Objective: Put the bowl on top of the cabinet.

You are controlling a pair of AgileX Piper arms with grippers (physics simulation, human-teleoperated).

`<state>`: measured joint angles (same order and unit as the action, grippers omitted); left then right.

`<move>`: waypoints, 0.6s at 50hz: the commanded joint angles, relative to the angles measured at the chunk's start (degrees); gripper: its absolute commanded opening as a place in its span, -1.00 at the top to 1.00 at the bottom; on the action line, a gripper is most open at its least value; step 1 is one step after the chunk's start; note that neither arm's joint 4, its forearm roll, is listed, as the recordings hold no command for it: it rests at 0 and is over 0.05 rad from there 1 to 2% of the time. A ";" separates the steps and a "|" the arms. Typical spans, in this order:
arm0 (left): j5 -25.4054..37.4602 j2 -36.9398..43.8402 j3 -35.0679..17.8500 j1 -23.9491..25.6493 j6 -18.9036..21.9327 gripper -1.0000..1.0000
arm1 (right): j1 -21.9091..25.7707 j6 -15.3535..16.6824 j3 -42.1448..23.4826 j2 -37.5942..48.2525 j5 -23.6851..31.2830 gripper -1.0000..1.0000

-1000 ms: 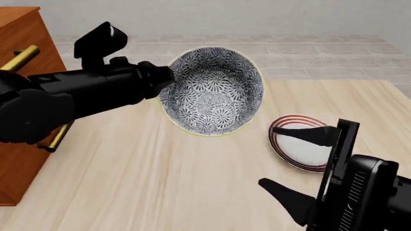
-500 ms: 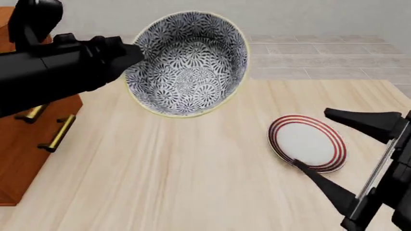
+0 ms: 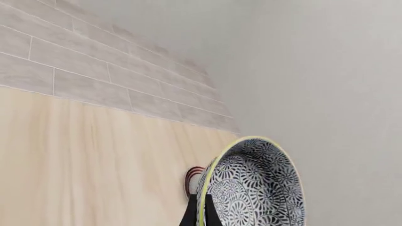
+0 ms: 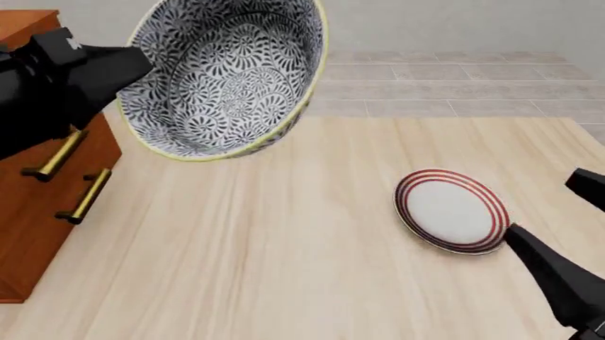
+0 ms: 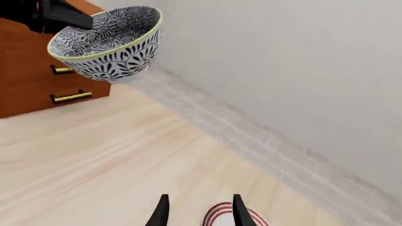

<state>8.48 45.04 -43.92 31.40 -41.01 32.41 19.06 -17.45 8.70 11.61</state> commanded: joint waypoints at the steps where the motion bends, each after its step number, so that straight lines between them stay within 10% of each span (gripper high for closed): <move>1: -1.21 -6.17 2.55 -2.51 -0.39 1.00 | -6.37 -8.29 3.20 -8.48 2.50 -1.00; 30: -4.36 -14.97 6.14 -8.41 0.01 1.00 | -20.63 -16.71 14.47 -8.69 -8.77 -1.00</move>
<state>5.50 32.88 -38.75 24.76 -41.40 15.78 4.68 -6.71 0.39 5.51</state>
